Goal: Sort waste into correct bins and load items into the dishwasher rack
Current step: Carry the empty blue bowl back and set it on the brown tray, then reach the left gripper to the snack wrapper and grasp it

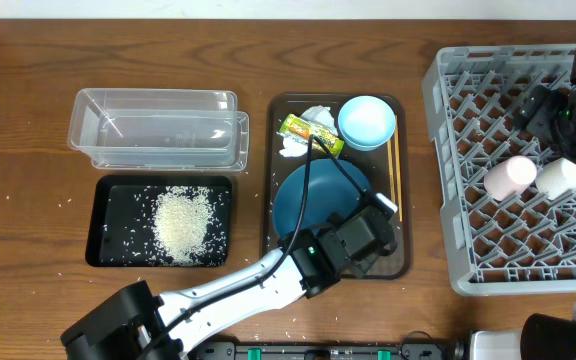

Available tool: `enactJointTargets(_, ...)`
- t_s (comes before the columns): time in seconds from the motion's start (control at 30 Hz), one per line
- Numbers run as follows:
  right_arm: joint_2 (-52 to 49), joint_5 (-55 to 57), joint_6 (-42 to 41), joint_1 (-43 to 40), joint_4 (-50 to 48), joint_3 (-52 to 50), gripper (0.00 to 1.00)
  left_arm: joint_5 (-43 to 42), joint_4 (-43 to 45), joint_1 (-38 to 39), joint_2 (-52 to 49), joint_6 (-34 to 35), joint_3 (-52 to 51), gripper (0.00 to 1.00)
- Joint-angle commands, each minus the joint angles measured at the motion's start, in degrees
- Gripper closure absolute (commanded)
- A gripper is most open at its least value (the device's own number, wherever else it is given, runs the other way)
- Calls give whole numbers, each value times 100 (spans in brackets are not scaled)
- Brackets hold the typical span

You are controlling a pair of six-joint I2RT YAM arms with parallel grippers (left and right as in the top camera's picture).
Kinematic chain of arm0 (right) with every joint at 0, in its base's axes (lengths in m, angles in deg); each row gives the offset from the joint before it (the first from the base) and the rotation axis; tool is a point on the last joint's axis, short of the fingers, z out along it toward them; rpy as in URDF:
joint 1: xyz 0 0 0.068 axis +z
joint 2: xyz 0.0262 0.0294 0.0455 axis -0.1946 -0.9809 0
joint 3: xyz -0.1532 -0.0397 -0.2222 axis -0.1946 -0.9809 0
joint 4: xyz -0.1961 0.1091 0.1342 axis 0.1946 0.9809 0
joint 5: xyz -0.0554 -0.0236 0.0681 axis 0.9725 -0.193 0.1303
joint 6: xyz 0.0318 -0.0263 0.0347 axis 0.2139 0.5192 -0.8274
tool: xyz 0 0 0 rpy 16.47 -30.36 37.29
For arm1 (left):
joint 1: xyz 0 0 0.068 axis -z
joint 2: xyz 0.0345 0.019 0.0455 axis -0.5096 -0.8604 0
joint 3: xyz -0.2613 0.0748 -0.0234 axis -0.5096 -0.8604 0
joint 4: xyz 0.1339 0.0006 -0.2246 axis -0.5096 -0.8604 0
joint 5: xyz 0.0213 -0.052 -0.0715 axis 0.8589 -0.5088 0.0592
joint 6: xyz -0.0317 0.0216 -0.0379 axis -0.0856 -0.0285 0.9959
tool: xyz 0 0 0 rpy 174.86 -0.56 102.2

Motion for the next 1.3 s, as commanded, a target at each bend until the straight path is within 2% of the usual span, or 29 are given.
enactJointTargets(0.0,-2,37,-2,-28,0,39,1,216,-107,15,-44,-173,120,93)
enactJointTargets(0.27,-2,37,-2,-28,0,39,1,192,-291,15,-44,221,109,92)
enactJointTargets(0.4,-2,39,-2,-28,0,39,1,125,-433,15,-44,409,109,83)
enactJointTargets(0.43,-2,39,-2,-33,0,39,1,-7,-442,15,-44,409,109,78)
enactJointTargets(0.5,-2,37,0,-33,0,39,1,-295,-435,15,-44,409,109,74)
enactJointTargets(0.67,-2,37,0,-31,0,39,1,-542,-413,13,-42,409,109,70)
enactJointTargets(0.73,-2,37,0,-33,2,39,1,-542,-413,11,-26,407,111,63)
enactJointTargets(0.8,-2,37,0,-33,0,39,1,-542,-417,7,24,407,111,49)
enactJointTargets(0.9,-2,37,0,-33,0,39,1,-490,-382,-44,177,407,111,37)
enactJointTargets(1.1,-2,37,-2,-33,0,39,1,-258,-341,-531,931,409,118,23)
enactJointTargets(1.2,-2,37,0,-31,0,39,1,-269,-330,-1051,1408,409,127,19)
enactJointTargets(1.27,-2,37,0,-33,0,39,1,-579,-448,-1499,1596,350,219,17)
